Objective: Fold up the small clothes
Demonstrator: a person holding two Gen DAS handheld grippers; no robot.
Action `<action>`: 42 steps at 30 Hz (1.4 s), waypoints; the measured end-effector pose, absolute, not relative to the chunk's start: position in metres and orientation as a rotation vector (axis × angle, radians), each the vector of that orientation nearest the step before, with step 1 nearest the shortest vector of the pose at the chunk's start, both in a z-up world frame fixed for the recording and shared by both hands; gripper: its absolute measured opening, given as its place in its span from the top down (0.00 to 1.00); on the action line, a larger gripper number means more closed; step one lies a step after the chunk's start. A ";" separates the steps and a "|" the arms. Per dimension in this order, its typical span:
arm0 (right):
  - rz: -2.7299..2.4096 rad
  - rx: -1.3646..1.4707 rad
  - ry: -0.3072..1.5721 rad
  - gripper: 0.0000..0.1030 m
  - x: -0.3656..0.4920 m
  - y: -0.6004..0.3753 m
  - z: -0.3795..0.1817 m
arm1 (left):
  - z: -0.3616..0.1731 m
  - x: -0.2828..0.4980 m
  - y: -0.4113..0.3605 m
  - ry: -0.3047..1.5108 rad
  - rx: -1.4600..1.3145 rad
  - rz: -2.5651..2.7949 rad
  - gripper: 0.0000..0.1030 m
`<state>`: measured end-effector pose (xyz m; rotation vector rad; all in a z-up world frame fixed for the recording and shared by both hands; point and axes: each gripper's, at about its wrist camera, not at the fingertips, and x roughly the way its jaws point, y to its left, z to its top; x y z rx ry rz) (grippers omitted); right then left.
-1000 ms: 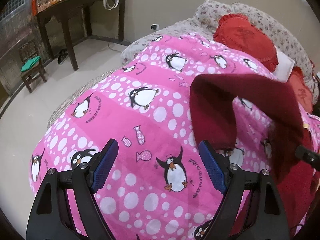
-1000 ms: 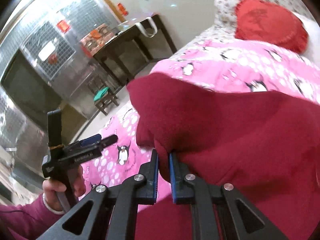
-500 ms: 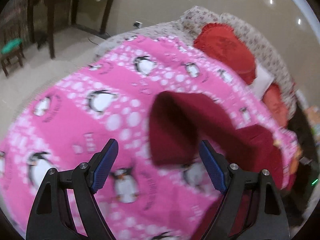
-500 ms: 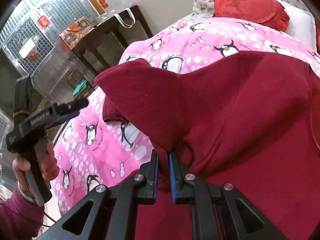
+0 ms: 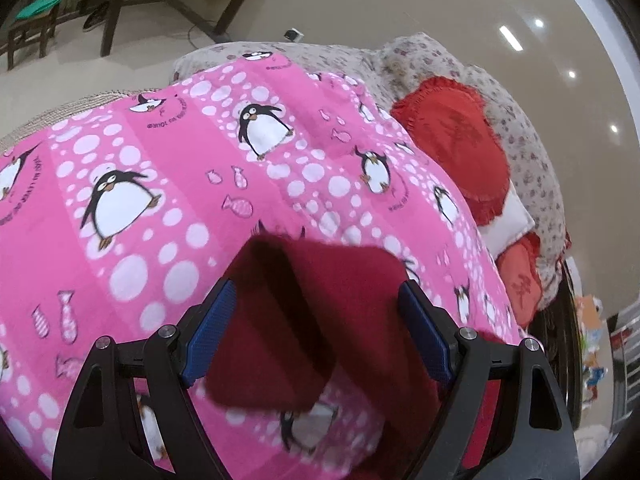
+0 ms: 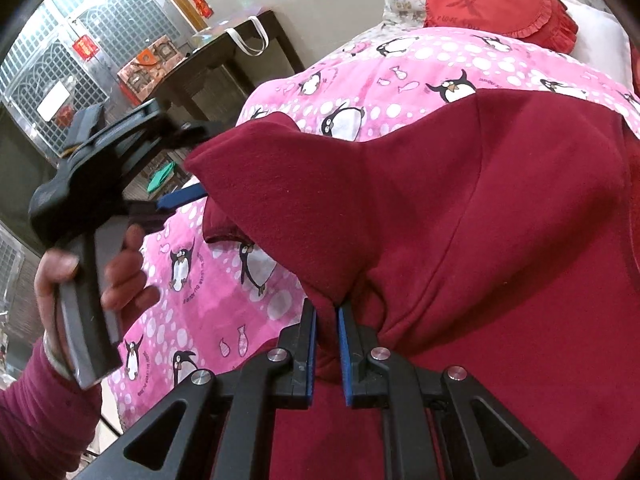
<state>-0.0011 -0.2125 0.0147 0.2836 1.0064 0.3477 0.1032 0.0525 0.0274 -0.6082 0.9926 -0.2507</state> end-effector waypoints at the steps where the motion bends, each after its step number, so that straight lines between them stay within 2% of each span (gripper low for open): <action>1: 0.349 0.284 1.008 0.91 0.000 -0.212 0.014 | 0.026 0.107 0.052 0.991 -0.618 -0.244 0.19; 2: 0.349 0.284 1.010 0.91 0.000 -0.211 0.013 | 0.025 0.111 0.051 0.989 -0.620 -0.244 0.20; 3: 0.350 0.284 1.011 0.91 0.000 -0.210 0.013 | 0.025 0.116 0.047 0.988 -0.602 -0.246 0.28; 4: 0.350 0.282 1.012 0.91 0.001 -0.209 0.013 | 0.026 0.119 0.044 0.990 -0.573 -0.248 0.50; 5: 0.351 0.278 1.012 0.91 0.002 -0.208 0.013 | 0.028 0.124 0.038 0.997 -0.525 -0.271 0.64; 6: 0.351 0.269 1.012 0.91 0.002 -0.205 0.014 | 0.030 0.127 0.035 1.007 -0.495 -0.279 0.84; 9: 0.363 0.240 1.009 0.91 0.006 -0.196 0.016 | 0.057 0.130 0.039 0.943 -0.470 -0.308 0.89; 14: 0.394 0.244 0.971 0.91 0.017 -0.180 0.024 | 0.115 0.118 0.041 0.804 -0.425 -0.346 0.89; 19: 0.380 0.363 0.898 0.85 0.005 -0.198 0.045 | 0.164 0.079 -0.015 0.663 -0.186 -0.465 0.89; 20: 0.377 0.438 0.870 0.77 -0.007 -0.214 0.050 | 0.169 0.071 -0.031 0.639 -0.135 -0.498 0.89; 21: 0.371 0.484 0.848 0.64 -0.016 -0.227 0.053 | 0.170 0.064 -0.041 0.629 -0.104 -0.524 0.89; 22: 0.352 0.523 0.826 0.58 -0.026 -0.241 0.056 | 0.170 0.054 -0.060 0.617 -0.056 -0.565 0.89; 23: 0.313 0.565 0.801 0.51 -0.040 -0.259 0.057 | 0.169 0.047 -0.071 0.611 -0.028 -0.589 0.89; 30: 0.001 0.756 0.771 0.51 -0.105 -0.361 0.053 | 0.084 -0.020 -0.187 0.785 0.306 -0.901 0.88; 34: -0.065 0.738 0.738 0.51 -0.118 -0.377 0.063 | 0.052 -0.045 -0.193 0.826 0.421 -0.904 0.88; 38: -0.037 0.675 0.747 0.51 -0.104 -0.372 0.075 | 0.061 -0.052 -0.158 0.807 0.412 -0.878 0.87; 39: -0.011 0.640 0.755 0.51 -0.093 -0.365 0.079 | 0.062 -0.047 -0.142 0.809 0.396 -0.840 0.80; 40: 0.010 0.607 0.762 0.51 -0.082 -0.363 0.080 | 0.062 -0.046 -0.133 0.813 0.378 -0.808 0.68; 42: 0.056 0.516 0.779 0.51 -0.053 -0.343 0.087 | 0.062 -0.031 -0.105 0.824 0.311 -0.733 0.50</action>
